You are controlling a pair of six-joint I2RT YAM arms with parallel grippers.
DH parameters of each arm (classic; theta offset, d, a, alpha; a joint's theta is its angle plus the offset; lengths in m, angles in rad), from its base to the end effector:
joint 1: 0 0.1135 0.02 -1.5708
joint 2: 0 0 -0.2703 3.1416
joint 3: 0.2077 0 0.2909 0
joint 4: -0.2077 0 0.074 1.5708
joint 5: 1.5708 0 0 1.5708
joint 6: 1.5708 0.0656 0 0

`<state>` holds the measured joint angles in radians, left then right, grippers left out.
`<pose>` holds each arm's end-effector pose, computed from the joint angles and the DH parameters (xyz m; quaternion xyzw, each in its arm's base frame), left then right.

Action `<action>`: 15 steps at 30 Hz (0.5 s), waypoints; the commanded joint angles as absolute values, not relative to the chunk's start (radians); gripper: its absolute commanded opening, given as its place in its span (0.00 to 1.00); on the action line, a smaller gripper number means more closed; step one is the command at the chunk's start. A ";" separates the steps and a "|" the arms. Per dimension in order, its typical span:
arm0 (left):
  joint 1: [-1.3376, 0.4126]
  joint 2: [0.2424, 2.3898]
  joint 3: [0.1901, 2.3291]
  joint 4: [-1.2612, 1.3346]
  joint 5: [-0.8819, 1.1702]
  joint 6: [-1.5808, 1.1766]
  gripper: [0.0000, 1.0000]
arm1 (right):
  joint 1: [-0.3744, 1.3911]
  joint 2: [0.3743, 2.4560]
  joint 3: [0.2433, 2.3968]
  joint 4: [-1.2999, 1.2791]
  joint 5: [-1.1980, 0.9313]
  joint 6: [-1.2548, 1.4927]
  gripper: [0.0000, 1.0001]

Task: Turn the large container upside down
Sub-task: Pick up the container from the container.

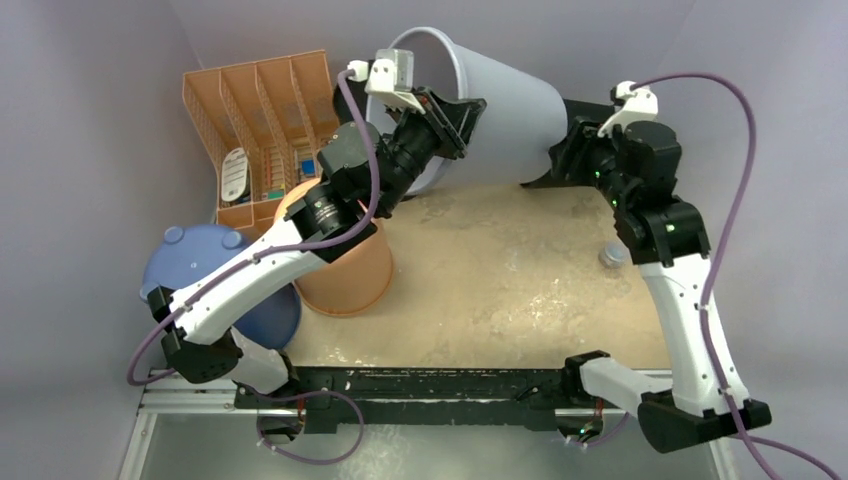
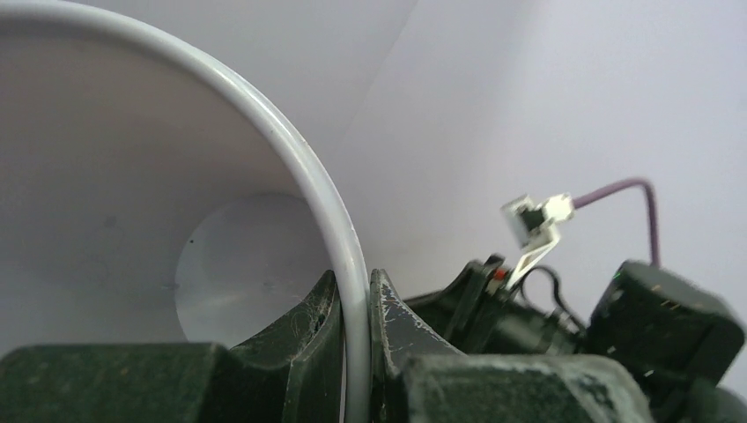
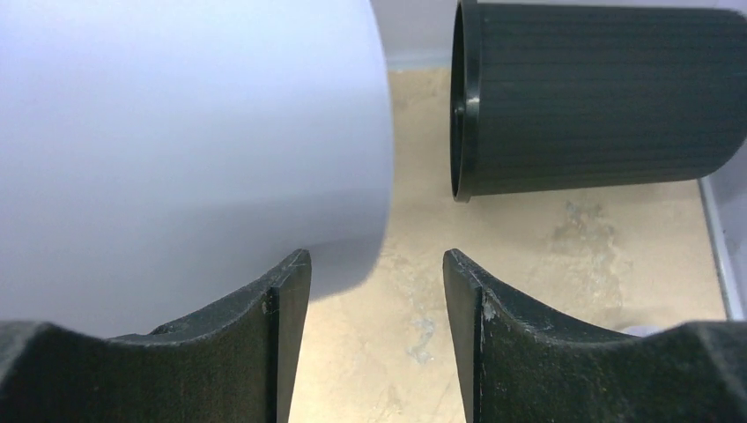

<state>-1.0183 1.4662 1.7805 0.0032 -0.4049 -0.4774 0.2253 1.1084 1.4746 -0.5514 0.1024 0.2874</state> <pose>0.2170 -0.3027 0.5693 -0.0035 0.5971 -0.4532 0.6619 0.2750 0.0561 0.4877 0.0565 0.7671 0.1236 0.6270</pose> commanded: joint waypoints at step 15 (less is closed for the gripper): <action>-0.998 1.632 1.774 0.108 0.321 -0.838 0.00 | 0.232 1.148 1.799 -0.775 0.767 0.187 0.71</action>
<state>-1.0161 1.5776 1.7805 -0.1127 0.0750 -0.6472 0.2314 1.0763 1.7203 -0.7254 0.6422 0.1986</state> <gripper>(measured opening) 0.113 0.702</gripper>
